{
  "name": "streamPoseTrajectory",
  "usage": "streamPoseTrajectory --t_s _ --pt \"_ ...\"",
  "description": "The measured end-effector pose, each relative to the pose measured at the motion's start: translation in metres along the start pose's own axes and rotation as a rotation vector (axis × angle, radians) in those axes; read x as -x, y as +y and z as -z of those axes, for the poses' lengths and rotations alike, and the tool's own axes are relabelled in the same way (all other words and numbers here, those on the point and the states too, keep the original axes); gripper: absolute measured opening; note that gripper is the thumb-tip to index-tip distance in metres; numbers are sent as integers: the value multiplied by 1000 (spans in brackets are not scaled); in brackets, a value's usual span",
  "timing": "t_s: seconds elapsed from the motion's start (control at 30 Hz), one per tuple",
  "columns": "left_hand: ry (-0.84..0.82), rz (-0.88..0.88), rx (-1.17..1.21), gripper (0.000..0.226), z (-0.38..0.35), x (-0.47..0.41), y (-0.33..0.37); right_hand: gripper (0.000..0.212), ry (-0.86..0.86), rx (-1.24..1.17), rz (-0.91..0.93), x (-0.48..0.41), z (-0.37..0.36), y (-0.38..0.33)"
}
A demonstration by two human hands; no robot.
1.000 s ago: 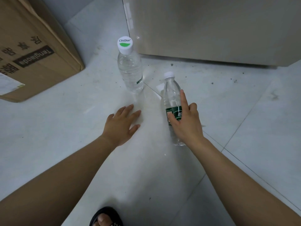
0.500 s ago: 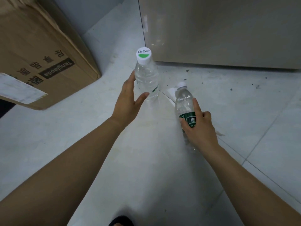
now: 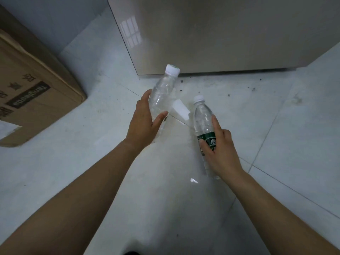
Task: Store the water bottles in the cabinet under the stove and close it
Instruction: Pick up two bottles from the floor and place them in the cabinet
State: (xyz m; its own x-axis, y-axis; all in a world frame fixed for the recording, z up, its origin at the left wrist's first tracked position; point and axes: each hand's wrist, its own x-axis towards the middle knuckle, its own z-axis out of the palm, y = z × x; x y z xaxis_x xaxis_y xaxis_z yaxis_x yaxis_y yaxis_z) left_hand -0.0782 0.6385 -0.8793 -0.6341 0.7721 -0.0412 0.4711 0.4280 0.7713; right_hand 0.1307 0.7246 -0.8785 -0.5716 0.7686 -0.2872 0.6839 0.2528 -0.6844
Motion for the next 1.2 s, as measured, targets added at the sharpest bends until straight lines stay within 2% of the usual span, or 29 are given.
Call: streamPoseTrajectory --t_s 0.17,0.43,0.6,0.8,0.9,1.03,1.2 --pt "43 141 -176 73 -6 59 -2 74 -12 18 21 13 7 -6" --pt "139 442 -67 66 13 110 -4 72 -151 3 -1 26 -14 -25" --pt "70 612 -175 67 58 138 28 72 -293 44 -57 54 8 -63" --pt "-90 760 -366 67 171 175 143 72 -337 89 -95 127 122 -163" --pt "-158 781 -387 64 232 191 219 71 -339 128 -97 170 194 -224" --pt "-143 819 -311 63 313 217 334 69 -328 135 -152 233 291 -311" --pt "-107 770 -279 63 401 254 455 69 -289 82 -182 306 385 -411"
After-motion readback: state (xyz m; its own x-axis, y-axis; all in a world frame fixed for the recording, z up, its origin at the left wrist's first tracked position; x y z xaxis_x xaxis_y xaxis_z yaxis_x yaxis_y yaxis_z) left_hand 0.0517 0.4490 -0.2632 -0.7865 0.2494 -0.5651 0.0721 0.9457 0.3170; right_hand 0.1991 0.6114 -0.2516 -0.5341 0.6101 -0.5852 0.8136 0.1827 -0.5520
